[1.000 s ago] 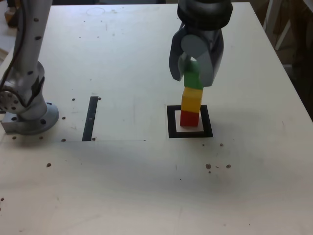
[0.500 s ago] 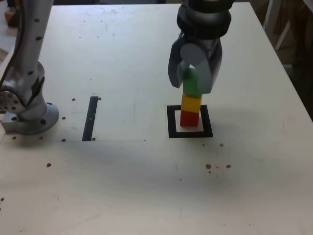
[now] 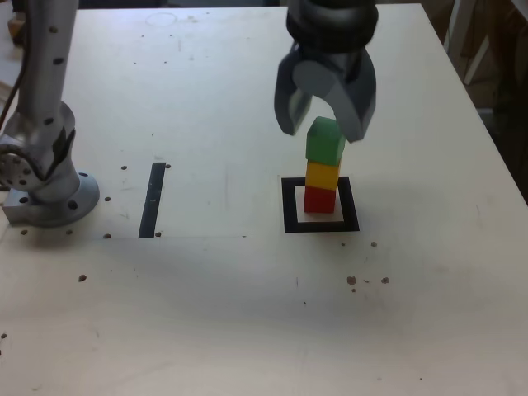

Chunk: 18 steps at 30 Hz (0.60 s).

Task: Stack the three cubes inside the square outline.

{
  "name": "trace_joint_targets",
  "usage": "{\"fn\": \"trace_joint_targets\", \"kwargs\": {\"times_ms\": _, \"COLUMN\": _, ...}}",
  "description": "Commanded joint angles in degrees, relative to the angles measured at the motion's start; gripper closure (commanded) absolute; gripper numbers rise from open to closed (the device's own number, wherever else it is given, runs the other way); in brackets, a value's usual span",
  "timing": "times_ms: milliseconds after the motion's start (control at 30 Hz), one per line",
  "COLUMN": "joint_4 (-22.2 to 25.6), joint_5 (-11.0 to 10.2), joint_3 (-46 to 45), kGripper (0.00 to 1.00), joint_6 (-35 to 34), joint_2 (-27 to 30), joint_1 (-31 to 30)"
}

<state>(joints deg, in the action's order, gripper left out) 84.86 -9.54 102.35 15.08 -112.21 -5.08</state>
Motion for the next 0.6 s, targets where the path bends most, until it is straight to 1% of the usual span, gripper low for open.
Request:
{"fn": "trace_joint_targets", "kwargs": {"times_ms": 0, "joint_4": 0.2, "joint_5": -0.6, "joint_3": -1.2, "kGripper": 0.01, "joint_6": -0.7, "joint_2": 2.0, "joint_1": -0.1}}
{"fn": "trace_joint_targets", "kwargs": {"times_ms": 167, "joint_4": 0.3, "joint_5": -1.6, "joint_3": -5.9, "kGripper": 0.01, "joint_6": -3.1, "joint_2": 6.4, "joint_1": 0.1}}
{"fn": "trace_joint_targets", "kwargs": {"times_ms": 367, "joint_4": -0.5, "joint_5": -2.3, "joint_3": -14.2, "kGripper": 0.01, "joint_6": -6.6, "joint_2": 11.8, "joint_1": 0.3}}
{"fn": "trace_joint_targets", "kwargs": {"times_ms": 467, "joint_4": -2.1, "joint_5": -2.4, "joint_3": -19.9, "kGripper": 0.01, "joint_6": -8.7, "joint_2": 14.7, "joint_1": 0.4}}
{"fn": "trace_joint_targets", "kwargs": {"times_ms": 567, "joint_4": -4.8, "joint_5": -1.7, "joint_3": -25.9, "kGripper": 0.01, "joint_6": -11.2, "joint_2": 17.6, "joint_1": 0.5}}
